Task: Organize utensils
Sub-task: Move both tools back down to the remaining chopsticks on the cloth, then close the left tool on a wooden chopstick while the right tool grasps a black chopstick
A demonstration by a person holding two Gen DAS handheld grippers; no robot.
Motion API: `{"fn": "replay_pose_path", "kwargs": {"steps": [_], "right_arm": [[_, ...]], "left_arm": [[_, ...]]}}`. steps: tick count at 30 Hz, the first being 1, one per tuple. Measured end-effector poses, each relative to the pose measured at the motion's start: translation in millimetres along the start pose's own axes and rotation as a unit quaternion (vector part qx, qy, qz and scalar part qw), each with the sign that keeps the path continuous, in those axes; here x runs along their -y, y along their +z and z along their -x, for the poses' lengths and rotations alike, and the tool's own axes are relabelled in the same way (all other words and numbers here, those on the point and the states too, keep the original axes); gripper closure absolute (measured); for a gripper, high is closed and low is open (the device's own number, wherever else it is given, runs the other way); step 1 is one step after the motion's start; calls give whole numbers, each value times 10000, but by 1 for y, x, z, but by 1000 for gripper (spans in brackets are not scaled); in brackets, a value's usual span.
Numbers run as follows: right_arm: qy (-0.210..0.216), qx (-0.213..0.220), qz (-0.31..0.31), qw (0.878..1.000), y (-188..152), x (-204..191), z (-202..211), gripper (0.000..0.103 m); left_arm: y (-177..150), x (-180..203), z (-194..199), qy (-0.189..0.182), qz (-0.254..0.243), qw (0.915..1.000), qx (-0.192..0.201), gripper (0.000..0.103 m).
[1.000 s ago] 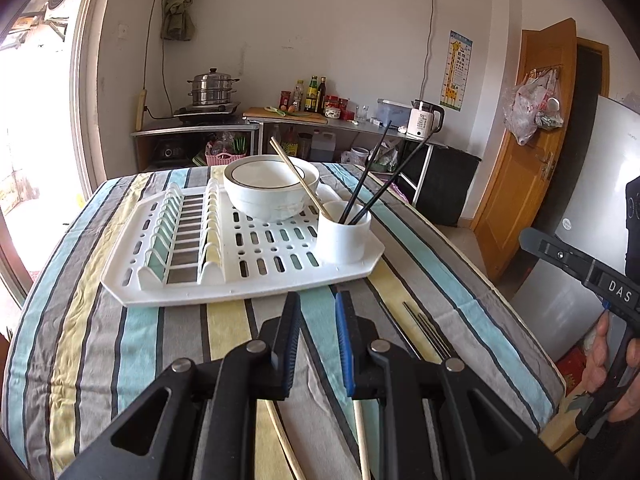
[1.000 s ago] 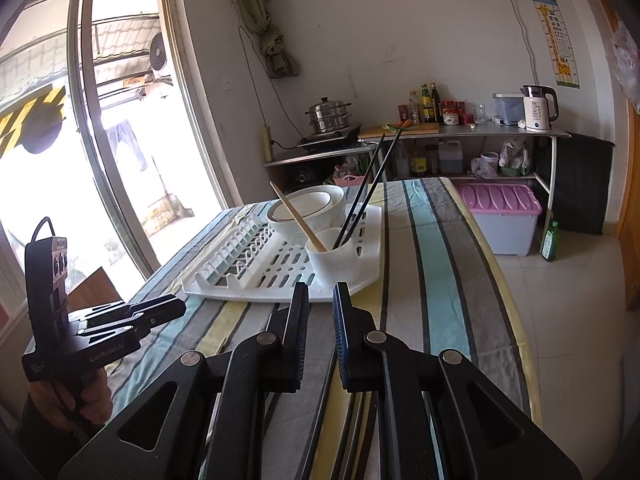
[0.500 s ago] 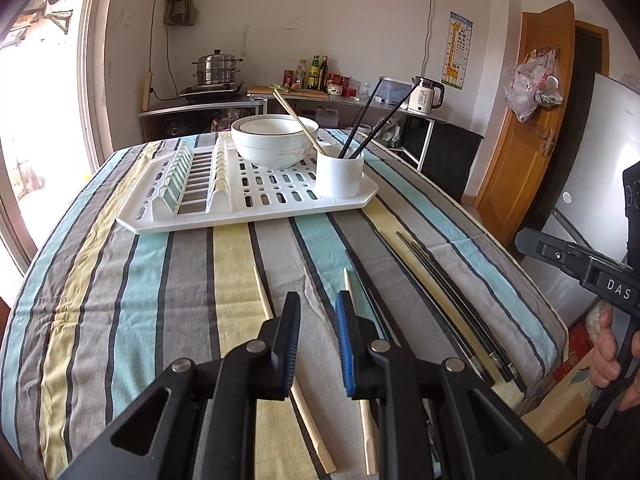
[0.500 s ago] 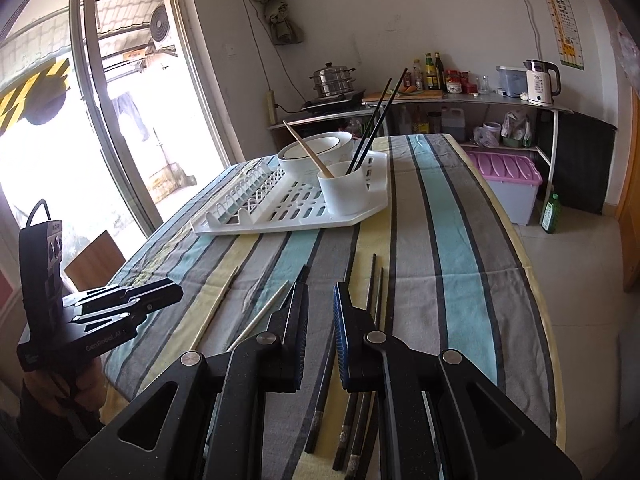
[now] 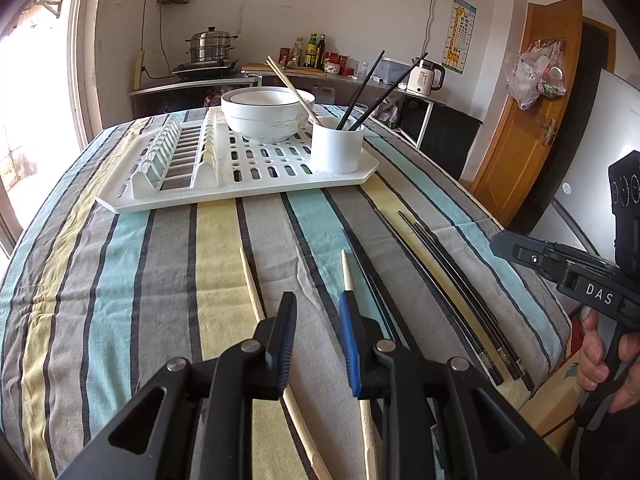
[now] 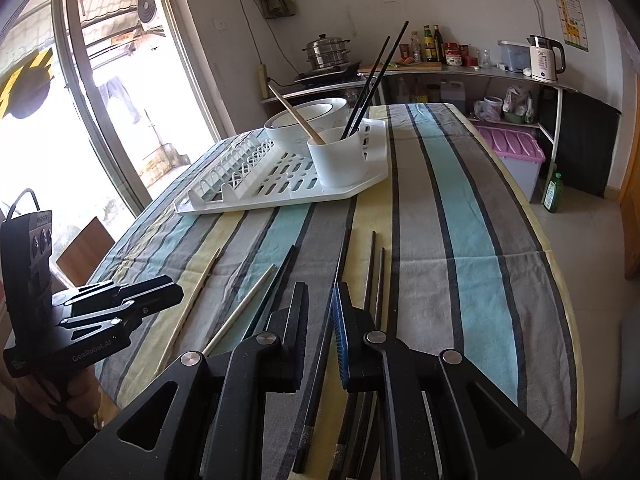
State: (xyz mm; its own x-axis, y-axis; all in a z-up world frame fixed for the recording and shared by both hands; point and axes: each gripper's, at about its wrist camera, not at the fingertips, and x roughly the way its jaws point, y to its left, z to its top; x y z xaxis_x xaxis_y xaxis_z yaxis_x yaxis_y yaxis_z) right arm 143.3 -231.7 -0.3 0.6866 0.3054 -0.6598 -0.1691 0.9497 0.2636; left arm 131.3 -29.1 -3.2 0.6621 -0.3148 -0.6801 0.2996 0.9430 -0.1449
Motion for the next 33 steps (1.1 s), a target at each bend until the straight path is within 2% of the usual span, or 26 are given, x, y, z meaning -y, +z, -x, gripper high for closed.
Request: {"fn": "replay_pose_path", "kwargs": {"steps": [10,17,28,33], "right_arm": [[-117,-496,254,9984,9,0,-36,90],[-197,-846,409,9954,12,-1,-65,90],[-403,-1120,541,9914,17,-2,-91,90],[-555,-1232,702,9883,22,-8,-98,90]], "left_arm": [[6,25,-40,-93,-372,9978,-548,80],[8,29,-60,-54,-440,9957,-808,80],[12,36,-71,216,-823,9935,-754,81],[17,32,-74,311,-779,9935,-771,93]]}}
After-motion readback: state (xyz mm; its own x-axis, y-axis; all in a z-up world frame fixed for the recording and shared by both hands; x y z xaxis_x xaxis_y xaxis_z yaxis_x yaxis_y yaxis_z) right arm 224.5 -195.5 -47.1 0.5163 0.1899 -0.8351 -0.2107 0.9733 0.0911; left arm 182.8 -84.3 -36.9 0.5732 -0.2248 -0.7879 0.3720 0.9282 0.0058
